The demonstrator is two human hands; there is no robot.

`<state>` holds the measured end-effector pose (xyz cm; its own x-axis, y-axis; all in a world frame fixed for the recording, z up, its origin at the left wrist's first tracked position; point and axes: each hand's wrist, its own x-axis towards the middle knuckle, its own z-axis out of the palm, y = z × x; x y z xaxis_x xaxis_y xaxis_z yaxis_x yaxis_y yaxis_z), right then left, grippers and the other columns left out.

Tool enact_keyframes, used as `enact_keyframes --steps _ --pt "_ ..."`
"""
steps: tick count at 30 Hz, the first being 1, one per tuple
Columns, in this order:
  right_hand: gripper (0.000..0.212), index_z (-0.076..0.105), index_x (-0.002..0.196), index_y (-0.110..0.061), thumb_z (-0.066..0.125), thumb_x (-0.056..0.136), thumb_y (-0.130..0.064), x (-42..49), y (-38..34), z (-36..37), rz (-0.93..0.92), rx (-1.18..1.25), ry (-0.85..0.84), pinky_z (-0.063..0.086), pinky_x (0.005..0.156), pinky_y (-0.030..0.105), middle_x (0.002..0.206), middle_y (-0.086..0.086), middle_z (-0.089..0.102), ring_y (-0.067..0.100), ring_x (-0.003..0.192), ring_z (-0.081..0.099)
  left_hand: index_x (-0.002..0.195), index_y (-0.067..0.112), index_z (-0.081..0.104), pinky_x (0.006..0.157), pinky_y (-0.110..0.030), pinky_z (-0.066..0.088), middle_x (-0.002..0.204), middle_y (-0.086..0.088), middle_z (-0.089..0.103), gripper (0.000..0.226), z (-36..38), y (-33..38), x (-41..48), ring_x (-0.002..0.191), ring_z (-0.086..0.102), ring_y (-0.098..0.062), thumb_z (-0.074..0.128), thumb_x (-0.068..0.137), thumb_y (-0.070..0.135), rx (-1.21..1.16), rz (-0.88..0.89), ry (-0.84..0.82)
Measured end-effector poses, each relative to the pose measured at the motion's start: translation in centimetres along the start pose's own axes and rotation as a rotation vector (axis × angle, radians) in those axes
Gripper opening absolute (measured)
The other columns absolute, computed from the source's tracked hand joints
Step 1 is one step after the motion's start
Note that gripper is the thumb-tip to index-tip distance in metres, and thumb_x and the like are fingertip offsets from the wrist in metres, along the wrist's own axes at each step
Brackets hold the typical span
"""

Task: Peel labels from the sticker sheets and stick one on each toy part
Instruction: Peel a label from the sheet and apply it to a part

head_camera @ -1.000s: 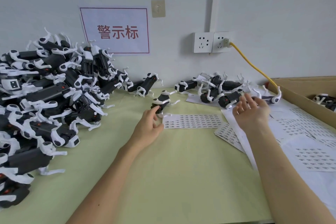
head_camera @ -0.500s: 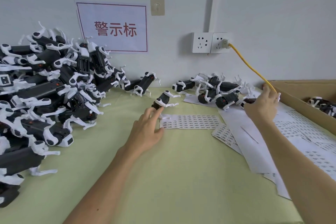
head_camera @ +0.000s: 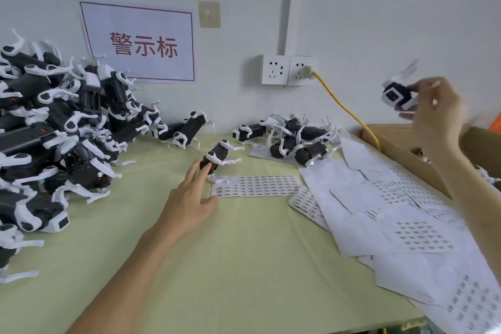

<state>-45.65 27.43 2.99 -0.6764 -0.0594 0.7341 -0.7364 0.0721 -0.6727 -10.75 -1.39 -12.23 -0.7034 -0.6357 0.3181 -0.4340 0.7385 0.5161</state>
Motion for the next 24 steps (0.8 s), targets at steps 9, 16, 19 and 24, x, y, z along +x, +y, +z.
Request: enact_keyframes --steps 9,16,19,24 --pt "0.029 0.057 0.125 -0.014 0.035 0.107 -0.021 3.1 3.9 -7.3 -0.209 -0.622 0.049 0.051 0.073 0.052 0.103 0.025 0.067 0.041 0.085 0.062 0.160 0.026 0.026 0.107 -0.047 0.034 0.171 0.006 0.010 0.074 0.1 0.4 0.1 0.144 0.037 -0.029 0.063 0.096 0.028 0.053 -0.023 0.060" --pt "0.042 0.053 0.140 -0.009 0.045 0.099 -0.015 -3.4 10.1 -6.9 0.439 -1.166 -0.663 0.049 0.086 0.043 0.119 0.015 0.062 0.035 0.109 0.060 0.160 0.030 0.025 0.105 -0.047 0.036 0.170 0.008 0.015 0.073 0.1 1.0 0.0 0.143 0.037 -0.029 0.062 0.097 0.027 0.024 0.005 0.084" --pt "0.032 0.059 0.126 -0.011 0.047 0.097 -0.019 -4.7 9.6 -5.7 0.452 -1.113 -0.665 0.046 0.089 0.044 0.100 0.011 0.061 0.032 0.099 0.061 0.160 0.033 0.024 0.104 -0.046 0.038 0.169 0.013 0.015 0.074 0.2 1.2 -0.2 0.140 0.041 -0.028 0.062 0.097 0.027 0.029 0.026 0.064" --pt "0.040 0.056 0.140 -0.024 0.055 0.101 -0.030 -6.7 6.0 -0.4 0.348 -0.828 -0.687 0.043 0.105 0.045 0.141 0.008 0.059 0.032 0.127 0.055 0.161 0.032 0.024 0.107 -0.045 0.038 0.165 0.009 0.031 0.072 0.2 1.3 -0.1 0.142 0.041 -0.025 0.060 0.098 0.027 0.021 0.035 0.038"
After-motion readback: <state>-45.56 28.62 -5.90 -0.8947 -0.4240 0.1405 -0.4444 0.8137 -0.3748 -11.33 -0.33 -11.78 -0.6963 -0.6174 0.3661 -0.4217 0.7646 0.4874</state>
